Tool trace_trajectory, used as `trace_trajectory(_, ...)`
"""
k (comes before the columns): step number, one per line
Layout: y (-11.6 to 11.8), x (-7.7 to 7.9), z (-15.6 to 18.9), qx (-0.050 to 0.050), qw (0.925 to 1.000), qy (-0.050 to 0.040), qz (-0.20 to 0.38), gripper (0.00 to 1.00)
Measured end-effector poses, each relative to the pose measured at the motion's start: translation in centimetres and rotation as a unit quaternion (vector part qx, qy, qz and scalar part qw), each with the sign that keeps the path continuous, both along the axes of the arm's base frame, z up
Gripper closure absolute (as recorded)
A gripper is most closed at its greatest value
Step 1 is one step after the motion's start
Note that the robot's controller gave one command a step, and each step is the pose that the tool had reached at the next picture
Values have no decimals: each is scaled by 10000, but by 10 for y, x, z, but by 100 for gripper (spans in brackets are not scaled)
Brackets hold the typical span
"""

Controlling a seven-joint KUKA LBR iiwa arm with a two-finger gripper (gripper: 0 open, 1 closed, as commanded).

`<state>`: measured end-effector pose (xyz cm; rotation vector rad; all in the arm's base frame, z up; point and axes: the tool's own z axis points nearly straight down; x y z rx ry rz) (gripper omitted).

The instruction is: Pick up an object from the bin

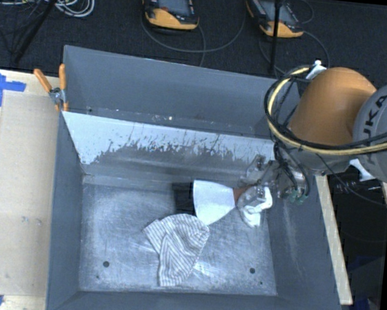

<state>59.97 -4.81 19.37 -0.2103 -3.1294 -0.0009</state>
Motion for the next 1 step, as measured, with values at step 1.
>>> trace_trajectory(1,-1,6,61,1,10000,-14,-53,100)
